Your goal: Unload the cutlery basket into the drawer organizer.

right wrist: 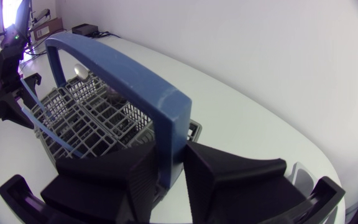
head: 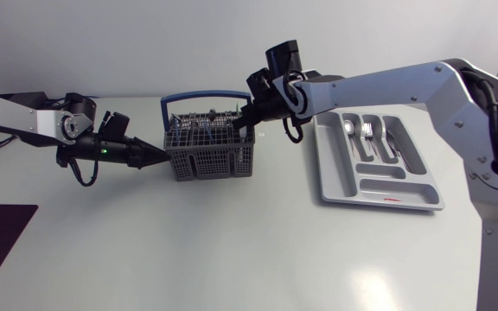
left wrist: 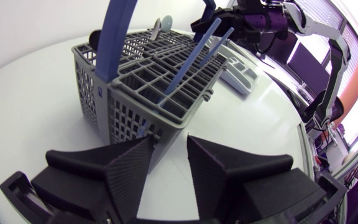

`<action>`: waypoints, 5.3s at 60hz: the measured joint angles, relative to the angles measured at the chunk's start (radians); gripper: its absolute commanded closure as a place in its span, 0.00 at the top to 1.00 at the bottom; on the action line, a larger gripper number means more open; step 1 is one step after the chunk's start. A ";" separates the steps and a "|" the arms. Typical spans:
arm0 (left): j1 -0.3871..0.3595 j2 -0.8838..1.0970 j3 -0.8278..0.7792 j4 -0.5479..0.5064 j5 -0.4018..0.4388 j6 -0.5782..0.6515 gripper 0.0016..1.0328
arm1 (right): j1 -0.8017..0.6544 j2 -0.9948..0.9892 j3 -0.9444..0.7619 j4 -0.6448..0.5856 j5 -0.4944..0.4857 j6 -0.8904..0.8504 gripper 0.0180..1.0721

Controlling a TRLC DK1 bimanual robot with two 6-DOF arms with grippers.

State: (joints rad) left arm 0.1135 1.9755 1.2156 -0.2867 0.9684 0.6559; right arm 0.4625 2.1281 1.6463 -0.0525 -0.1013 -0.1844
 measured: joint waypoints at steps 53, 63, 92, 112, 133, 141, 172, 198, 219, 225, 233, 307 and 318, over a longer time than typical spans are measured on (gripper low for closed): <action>-0.051 -0.386 -0.407 -0.083 -0.005 0.142 0.44 | 0.114 -0.539 -0.609 -0.046 0.125 0.021 0.23; -0.051 -0.441 -0.424 -0.083 -0.003 0.150 0.44 | 0.159 -0.621 -0.674 -0.094 0.158 0.028 0.83; -0.018 -0.543 -0.452 -0.131 -0.013 0.183 0.44 | 0.153 -1.021 -0.793 -0.285 0.124 0.042 0.83; -0.006 -0.509 -0.470 -0.135 -0.092 0.255 0.44 | -0.033 -0.991 -0.926 -0.238 0.052 0.004 0.25; -0.123 -0.499 -0.470 -0.135 -0.141 0.257 0.44 | 0.053 -0.766 -0.920 -0.151 0.042 0.033 0.25; -0.143 -0.499 -0.468 -0.135 -0.152 0.243 0.44 | 0.095 -0.726 -0.886 -0.146 0.051 0.054 0.25; -0.123 -0.451 -0.410 -0.134 -0.178 0.227 0.44 | 0.132 -0.647 -0.807 -0.146 0.114 0.080 0.25; -0.041 -0.591 -0.444 -0.128 -0.158 0.236 0.75 | 0.095 -0.822 -0.888 -0.148 0.129 0.043 0.95; -0.158 -0.866 -0.511 -0.149 -0.136 0.265 0.82 | 0.065 -0.982 -0.986 -0.160 0.106 0.005 0.95; -0.198 -0.846 -0.511 -0.122 -0.136 0.265 0.82 | 0.065 -1.000 -0.997 -0.180 0.101 0.000 0.95; -0.229 -0.795 -0.510 -0.078 -0.136 0.264 0.81 | 0.066 -1.038 -1.005 -0.184 0.076 -0.007 0.95; -0.291 -0.695 -0.488 0.150 -0.219 0.209 0.20 | 0.170 -1.068 -1.015 -0.183 0.053 -0.030 0.95; -0.290 -0.751 -0.484 0.127 -0.219 0.184 0.20 | 0.172 -1.068 -1.018 -0.183 0.053 -0.030 0.95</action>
State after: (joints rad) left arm -0.1761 1.2243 0.7315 -0.1600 0.7494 0.8398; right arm 0.6342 1.0603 0.6281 -0.2356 -0.0483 -0.2142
